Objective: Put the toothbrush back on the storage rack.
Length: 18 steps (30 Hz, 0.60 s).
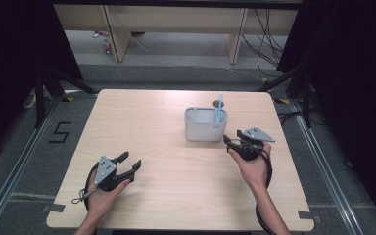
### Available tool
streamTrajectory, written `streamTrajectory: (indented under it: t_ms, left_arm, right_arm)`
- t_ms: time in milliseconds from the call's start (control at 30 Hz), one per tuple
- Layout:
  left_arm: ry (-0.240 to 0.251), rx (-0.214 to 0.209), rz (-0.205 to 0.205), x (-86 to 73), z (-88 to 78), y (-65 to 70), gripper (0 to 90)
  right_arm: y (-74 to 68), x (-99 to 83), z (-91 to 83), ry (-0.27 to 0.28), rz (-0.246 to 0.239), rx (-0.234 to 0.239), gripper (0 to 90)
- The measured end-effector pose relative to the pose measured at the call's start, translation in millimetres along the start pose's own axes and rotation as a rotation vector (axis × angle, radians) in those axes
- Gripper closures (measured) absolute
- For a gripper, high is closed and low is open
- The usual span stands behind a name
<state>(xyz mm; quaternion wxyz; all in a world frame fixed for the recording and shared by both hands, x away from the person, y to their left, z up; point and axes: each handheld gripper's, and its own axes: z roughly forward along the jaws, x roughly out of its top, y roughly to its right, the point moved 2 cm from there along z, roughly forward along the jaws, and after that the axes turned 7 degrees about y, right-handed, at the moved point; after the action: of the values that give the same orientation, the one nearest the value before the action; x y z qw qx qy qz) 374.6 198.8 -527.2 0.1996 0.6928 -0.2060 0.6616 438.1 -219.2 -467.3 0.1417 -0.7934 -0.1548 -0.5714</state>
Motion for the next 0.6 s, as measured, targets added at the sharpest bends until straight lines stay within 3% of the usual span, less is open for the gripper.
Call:
streamTrajectory:
  t_ms: [33, 100, 133, 167, 233, 267, 300, 333, 367, 400, 433, 467, 600]
  left_arm:
    - [-0.010, 0.002, -0.002, 0.1, -1.0, 0.3, 39.1]
    - [-0.005, 0.000, -0.003, 0.0, -0.5, 0.2, 39.1]
    - [-0.017, 0.005, -0.002, 0.3, -1.5, 0.3, 39.1]
    - [-0.017, 0.006, -0.002, 0.3, -1.5, 0.3, 39.1]
    - [-0.016, 0.006, -0.001, 0.2, -1.6, 0.4, 39.1]
    - [0.004, -0.004, -0.001, -0.1, 0.1, 0.0, 39.1]
    - [0.003, -0.003, -0.002, -0.1, -0.1, 0.0, 39.1]
    - [0.002, -0.001, -0.005, -0.1, -0.3, -0.1, 39.0]
    - [0.010, 0.001, 0.002, 0.0, 0.5, -0.5, 39.0]
    - [0.010, 0.000, 0.003, 0.0, 0.6, -0.6, 39.0]
    - [0.004, -0.002, -0.003, -0.1, -0.1, -0.3, 39.0]
    - [0.004, -0.003, 0.000, 0.0, 0.1, -0.4, 39.0]
    - [-0.018, 0.007, -0.002, 0.3, -1.6, 0.2, 39.0]
  right_arm:
    - [1.2, -3.0, -3.0, -0.004, -0.019, -0.003, 41.8]
    - [0.5, -8.2, -8.5, -0.010, 0.001, -0.005, 41.8]
    - [3.9, -10.9, -10.4, 0.003, -0.039, -0.009, 41.8]
    - [2.9, -14.5, -14.2, -0.006, -0.009, -0.001, 41.8]
    - [3.7, -18.6, -19.7, -0.023, 0.000, -0.003, 41.8]
    - [2.2, -22.4, -23.6, -0.036, 0.035, -0.008, 41.9]
    - [6.2, -25.0, -25.3, -0.030, -0.011, -0.002, 41.9]
    - [4.0, -28.7, -28.2, -0.038, 0.026, 0.002, 42.0]
    - [5.9, -32.1, -30.1, -0.029, 0.006, -0.003, 42.1]
    - [5.5, -35.2, -32.9, -0.028, 0.017, -0.002, 42.1]
    - [7.5, -38.4, -35.3, -0.034, 0.006, 0.019, 42.2]
    - [4.1, -42.0, -39.8, -0.051, 0.048, -0.007, 42.2]
    - [6.9, -52.1, -46.3, -0.023, 0.026, 0.001, 43.0]
